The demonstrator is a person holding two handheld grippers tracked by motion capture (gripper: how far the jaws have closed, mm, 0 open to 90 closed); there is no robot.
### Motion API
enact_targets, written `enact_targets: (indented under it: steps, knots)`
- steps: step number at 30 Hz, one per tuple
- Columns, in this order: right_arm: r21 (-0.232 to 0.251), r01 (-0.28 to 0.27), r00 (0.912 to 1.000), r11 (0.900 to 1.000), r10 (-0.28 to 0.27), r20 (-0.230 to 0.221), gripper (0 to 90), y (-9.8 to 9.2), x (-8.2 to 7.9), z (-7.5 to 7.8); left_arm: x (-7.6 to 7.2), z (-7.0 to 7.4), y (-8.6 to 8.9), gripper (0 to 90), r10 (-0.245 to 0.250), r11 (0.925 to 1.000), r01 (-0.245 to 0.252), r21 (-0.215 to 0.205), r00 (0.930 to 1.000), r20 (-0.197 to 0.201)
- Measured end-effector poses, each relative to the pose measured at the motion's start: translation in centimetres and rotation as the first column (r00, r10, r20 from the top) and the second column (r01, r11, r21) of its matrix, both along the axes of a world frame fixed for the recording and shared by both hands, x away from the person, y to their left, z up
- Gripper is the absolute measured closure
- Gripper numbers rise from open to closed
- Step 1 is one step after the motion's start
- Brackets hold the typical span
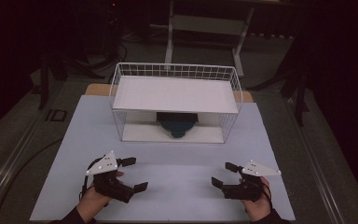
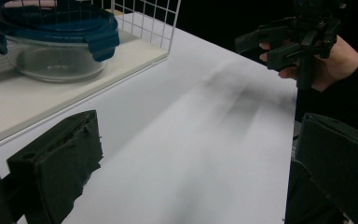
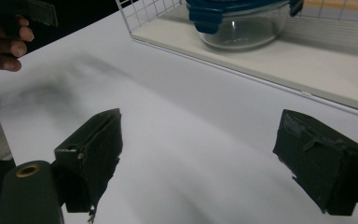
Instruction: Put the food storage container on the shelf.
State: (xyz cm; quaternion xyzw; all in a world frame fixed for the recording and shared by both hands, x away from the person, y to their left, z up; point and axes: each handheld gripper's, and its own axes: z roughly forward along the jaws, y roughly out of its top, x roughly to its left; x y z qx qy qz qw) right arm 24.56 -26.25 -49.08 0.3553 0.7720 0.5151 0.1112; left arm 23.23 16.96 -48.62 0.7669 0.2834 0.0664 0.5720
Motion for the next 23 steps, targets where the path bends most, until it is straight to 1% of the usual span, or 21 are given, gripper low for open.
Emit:
enact_targets:
  steps: [2,4,6,7,10,12,13,15,18,21,23]
  knots:
    - [-0.01,0.008,0.9999,1.0,-0.009,-0.009,14.6,-0.3,0.0,-0.3,0.0,-0.2,0.0,0.5,0.002,1.0,-0.002,0.002,1.0,0.008]
    - [-0.006,0.011,0.9998,1.0,-0.011,-0.019,14.6,-0.6,0.1,-0.5,0.0,-0.4,0.1,0.5,-0.008,1.0,0.008,0.0,0.9999,0.013]
    - [-0.014,0.017,0.9998,1.0,-0.017,-0.013,14.7,-0.7,0.2,-0.7,0.1,-0.6,0.0,0.5,-0.005,0.9998,0.004,0.022,0.9998,0.019]
    - [-0.011,0.015,0.9998,1.0,-0.015,-0.013,14.6,-0.7,0.2,-0.7,0.1,-0.7,0.0,0.5,-0.007,0.9997,0.007,0.024,0.9998,0.017]
    - [-0.021,0.013,0.9999,1.0,-0.013,-0.007,14.6,-0.6,0.2,-0.8,0.2,-0.9,0.0,0.5,-0.006,0.9998,0.006,0.017,0.9999,0.009]
    - [-0.025,0.011,0.9998,1.0,-0.011,-0.014,14.7,-0.6,0.3,-1.1,0.2,-0.9,-0.2,0.5,-0.013,0.9998,0.012,0.016,0.9998,0.012]
    - [-0.024,0.009,0.9998,1.0,-0.01,-0.019,14.7,-0.6,0.4,-1.2,0.1,-0.9,-0.2,0.5,-0.015,0.9996,0.015,0.025,0.9996,0.022]
    - [-0.033,0.008,0.9996,0.999,-0.009,-0.028,14.7,-0.6,0.6,-1.4,0.1,-1.1,-0.4,0.5,-0.017,0.999,0.016,0.041,0.9994,0.029]
    - [-0.037,0.008,0.9993,0.999,-0.009,-0.036,14.7,-0.5,0.7,-1.5,0.1,-1.3,-0.4,0.5,-0.02,0.9986,0.019,0.049,0.9995,0.024]
    - [-0.05,0.006,0.9996,0.999,-0.008,-0.028,14.7,-0.4,0.7,-1.6,0.1,-1.4,-0.5,0.5,-0.023,0.9985,0.022,0.051,0.9995,0.02]
    - [-0.05,0.005,0.9996,0.999,-0.006,-0.029,14.7,-0.4,0.7,-1.6,0.1,-1.4,-0.5,0.5,-0.026,0.9985,0.025,0.049,0.9995,0.02]
